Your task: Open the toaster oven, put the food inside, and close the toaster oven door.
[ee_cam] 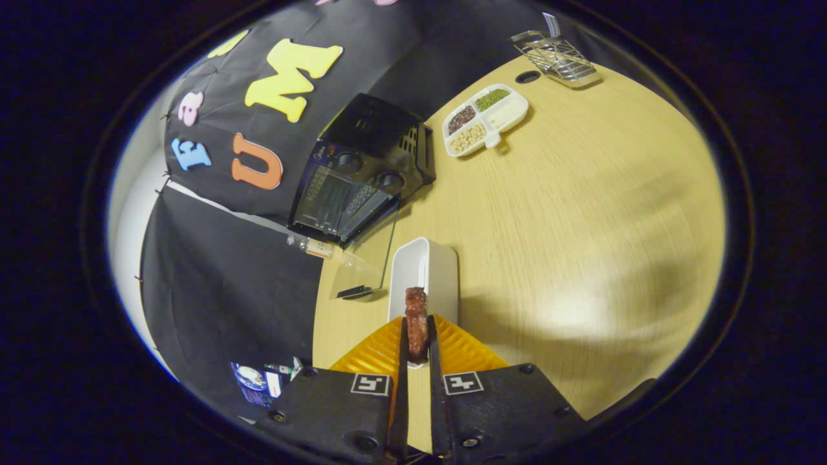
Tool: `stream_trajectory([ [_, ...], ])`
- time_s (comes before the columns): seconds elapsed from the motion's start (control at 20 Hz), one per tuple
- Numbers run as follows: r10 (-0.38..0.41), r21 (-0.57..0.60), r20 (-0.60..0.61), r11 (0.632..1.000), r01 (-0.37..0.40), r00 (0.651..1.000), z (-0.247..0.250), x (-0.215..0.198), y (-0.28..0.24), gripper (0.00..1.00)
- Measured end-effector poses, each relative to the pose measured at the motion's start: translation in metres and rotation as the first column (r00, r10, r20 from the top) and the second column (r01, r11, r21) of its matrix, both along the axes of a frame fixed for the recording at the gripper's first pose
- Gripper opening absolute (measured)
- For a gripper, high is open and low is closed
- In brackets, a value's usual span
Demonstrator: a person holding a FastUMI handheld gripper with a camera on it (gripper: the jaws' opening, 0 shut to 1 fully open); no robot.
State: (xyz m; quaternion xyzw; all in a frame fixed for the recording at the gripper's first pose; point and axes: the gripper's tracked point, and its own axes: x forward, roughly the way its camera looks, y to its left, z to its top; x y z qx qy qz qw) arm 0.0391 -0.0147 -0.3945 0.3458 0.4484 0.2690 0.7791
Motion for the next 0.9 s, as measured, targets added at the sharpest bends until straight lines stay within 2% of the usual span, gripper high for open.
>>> stream_trajectory([
  [0.2,-0.023,0.0,0.069,1.0,0.024,0.997,0.039,0.007,0.004,0.17],
  [0.45,-0.125,0.05,0.118,0.992,0.119,0.985,0.083,0.017,0.032,0.17],
  [0.65,-0.202,0.108,0.111,0.976,0.19,0.973,0.098,0.03,0.091,0.17],
  [0.9,-0.319,0.229,0.086,0.929,0.293,0.944,0.114,0.051,0.185,0.17],
])
